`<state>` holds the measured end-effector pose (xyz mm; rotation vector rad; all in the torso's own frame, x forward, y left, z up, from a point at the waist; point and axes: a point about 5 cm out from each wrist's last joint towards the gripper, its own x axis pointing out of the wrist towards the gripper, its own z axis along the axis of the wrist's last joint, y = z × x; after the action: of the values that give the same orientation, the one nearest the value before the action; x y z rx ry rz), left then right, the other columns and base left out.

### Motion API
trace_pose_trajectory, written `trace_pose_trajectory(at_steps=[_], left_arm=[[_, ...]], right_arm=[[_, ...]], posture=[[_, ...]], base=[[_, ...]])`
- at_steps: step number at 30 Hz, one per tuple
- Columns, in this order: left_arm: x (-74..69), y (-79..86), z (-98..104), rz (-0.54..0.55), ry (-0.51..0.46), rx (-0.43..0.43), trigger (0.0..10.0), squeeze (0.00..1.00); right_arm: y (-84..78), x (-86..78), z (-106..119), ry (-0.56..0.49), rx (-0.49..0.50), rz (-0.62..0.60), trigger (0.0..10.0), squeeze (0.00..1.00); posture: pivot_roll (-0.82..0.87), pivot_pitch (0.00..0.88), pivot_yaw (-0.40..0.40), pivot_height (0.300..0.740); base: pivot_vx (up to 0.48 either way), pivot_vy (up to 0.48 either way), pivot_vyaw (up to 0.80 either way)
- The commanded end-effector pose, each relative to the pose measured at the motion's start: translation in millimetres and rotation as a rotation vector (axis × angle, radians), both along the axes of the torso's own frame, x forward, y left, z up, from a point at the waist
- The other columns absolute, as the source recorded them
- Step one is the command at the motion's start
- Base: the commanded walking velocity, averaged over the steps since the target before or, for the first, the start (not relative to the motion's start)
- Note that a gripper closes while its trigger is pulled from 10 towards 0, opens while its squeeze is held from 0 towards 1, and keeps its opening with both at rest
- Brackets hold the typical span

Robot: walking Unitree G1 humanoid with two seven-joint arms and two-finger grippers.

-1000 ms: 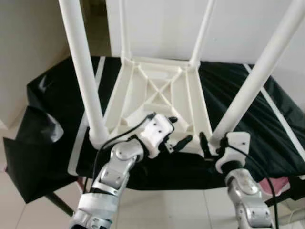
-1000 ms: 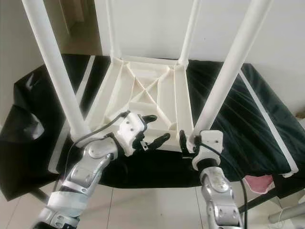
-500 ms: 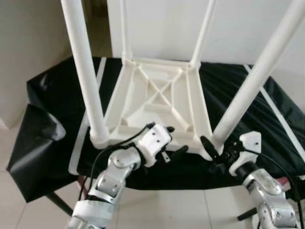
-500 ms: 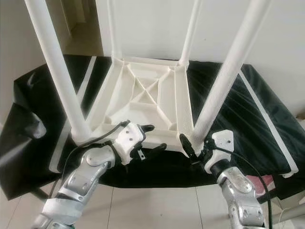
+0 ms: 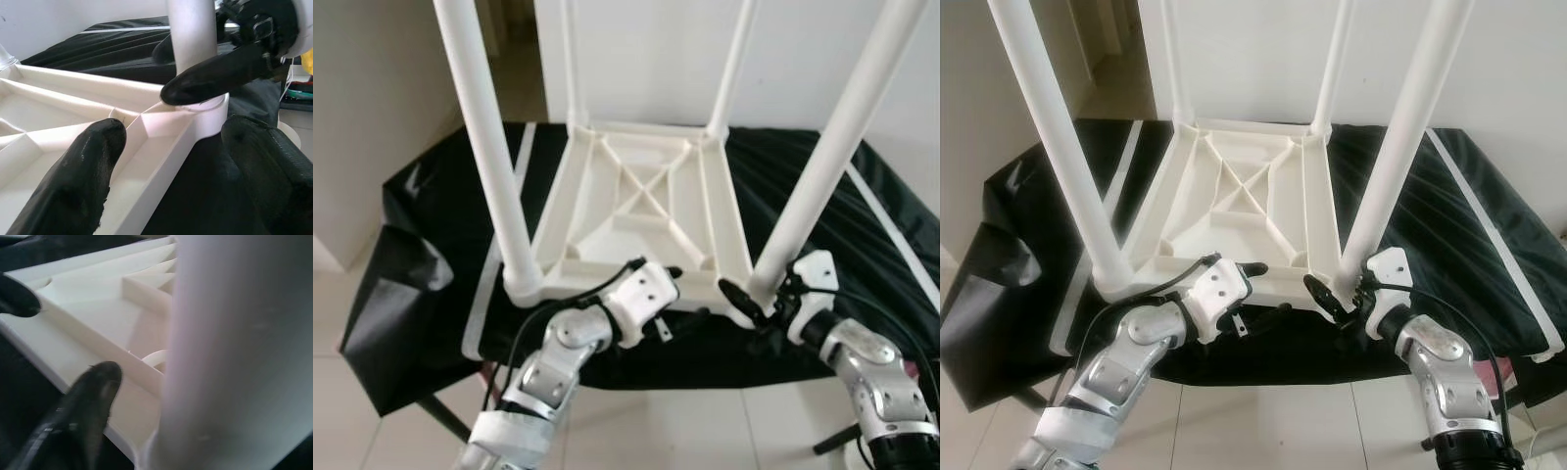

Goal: Building children table

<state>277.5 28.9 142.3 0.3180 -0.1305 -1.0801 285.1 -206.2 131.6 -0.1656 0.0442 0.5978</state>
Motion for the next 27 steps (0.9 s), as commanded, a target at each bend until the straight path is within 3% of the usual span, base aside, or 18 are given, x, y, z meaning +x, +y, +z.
trace_pose_trajectory(at_steps=[1, 11, 12, 13, 17, 20, 27], left_arm=[[-2.5, -0.3, 0.4, -0.031, -0.003, 0.027, 10.0, 0.00], [-1.8, 7.0, -0.6, 0.008, -0.005, 0.033, 10.0, 0.00], [-1.3, 7.6, -1.1, 0.010, -0.004, 0.033, 10.0, 0.00], [-0.6, 6.6, -1.7, 0.015, 0.002, 0.028, 10.0, 0.00], [0.2, 6.9, -1.5, 0.022, 0.009, 0.012, 10.0, 0.00], [2.7, 7.3, 0.8, 0.041, 0.020, -0.032, 10.0, 0.00], [7.9, 13.7, 0.5, 0.073, 0.036, -0.046, 10.0, 0.00]], right_arm=[[8.8, 1.1, -5.4, 0.019, -0.031, 0.073, 0.0, 0.00], [1.2, -2.8, -13.8, 0.059, -0.074, 0.118, 0.0, 0.00], [1.0, -3.8, -14.6, 0.063, -0.075, 0.113, 9.4, 0.00], [0.6, -5.4, -15.4, 0.069, -0.062, 0.095, 10.0, 0.00], [3.8, -6.5, -15.3, 0.068, -0.040, 0.081, 10.0, 0.00], [9.1, -8.6, -17.6, 0.084, -0.009, 0.009, 10.0, 0.00], [21.4, -16.9, -21.4, 0.069, 0.009, -0.160, 10.0, 0.00]], posture=[[0.01, 0.000, -0.026, 0.740], [0.03, 0.000, -0.041, 0.740], [0.02, 0.000, -0.042, 0.740], [0.01, 0.000, -0.041, 0.740], [0.00, 0.000, -0.041, 0.740], [-0.01, 0.000, -0.042, 0.740], [-0.02, 0.000, -0.039, 0.740]], base=[[0.000, 0.000, 0.00], [0.000, 0.000, 0.00], [0.000, 0.000, 0.00], [0.000, 0.000, 0.00], [0.000, 0.000, 0.00], [0.000, 0.000, 0.00], [0.000, 0.000, 0.00]])
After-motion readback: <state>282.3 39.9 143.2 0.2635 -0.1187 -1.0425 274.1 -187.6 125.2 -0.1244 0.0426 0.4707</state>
